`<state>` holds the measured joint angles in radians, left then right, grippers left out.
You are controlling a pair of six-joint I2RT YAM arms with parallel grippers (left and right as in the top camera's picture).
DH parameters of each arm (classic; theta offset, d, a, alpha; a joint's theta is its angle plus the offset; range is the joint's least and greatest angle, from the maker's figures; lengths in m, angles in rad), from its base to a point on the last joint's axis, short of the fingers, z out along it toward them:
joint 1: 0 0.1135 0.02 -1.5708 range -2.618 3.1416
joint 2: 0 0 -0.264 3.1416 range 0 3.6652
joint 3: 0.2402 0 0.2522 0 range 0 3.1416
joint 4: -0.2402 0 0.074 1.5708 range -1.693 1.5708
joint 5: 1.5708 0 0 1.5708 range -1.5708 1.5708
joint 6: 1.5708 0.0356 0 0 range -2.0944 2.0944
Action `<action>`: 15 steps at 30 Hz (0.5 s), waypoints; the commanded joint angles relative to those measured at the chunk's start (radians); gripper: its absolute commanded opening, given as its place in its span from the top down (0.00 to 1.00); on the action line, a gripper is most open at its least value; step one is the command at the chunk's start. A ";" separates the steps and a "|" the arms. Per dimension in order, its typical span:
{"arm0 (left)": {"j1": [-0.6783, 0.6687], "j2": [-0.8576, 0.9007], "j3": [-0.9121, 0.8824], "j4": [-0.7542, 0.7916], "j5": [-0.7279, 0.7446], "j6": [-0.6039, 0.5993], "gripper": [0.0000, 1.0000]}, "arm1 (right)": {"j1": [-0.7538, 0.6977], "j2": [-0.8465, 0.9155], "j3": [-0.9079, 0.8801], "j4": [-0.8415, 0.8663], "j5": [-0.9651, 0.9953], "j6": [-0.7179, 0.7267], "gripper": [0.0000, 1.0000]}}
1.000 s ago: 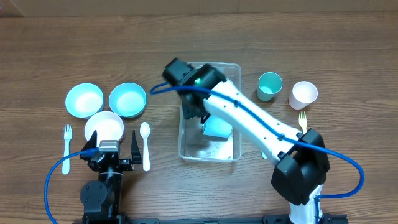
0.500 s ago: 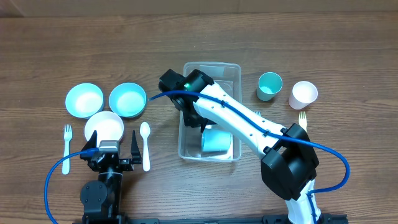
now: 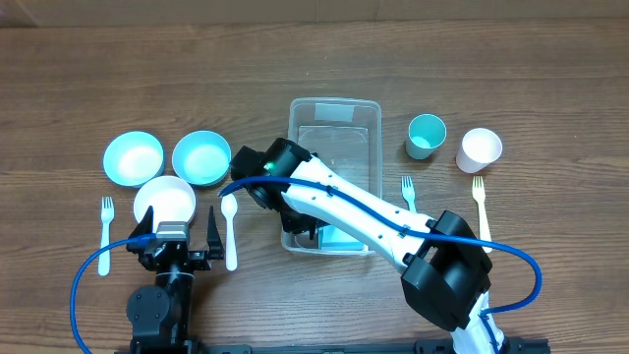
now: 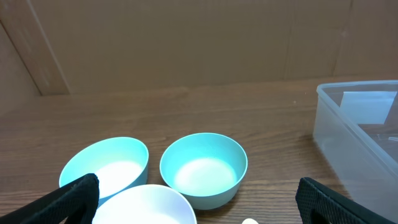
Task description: Pack container
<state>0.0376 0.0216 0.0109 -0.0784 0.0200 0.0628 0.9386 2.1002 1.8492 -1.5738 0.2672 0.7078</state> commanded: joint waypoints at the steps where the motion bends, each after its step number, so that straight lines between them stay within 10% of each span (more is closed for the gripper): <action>1: 0.008 -0.010 -0.006 0.003 0.014 0.019 0.00 | -0.002 -0.005 -0.088 0.034 0.008 0.030 0.53; 15: 0.008 -0.010 -0.006 0.003 0.014 0.019 0.00 | -0.040 -0.005 -0.183 0.101 0.041 0.025 0.67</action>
<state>0.0376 0.0216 0.0109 -0.0784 0.0200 0.0628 0.9154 2.0995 1.6695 -1.4597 0.2970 0.7284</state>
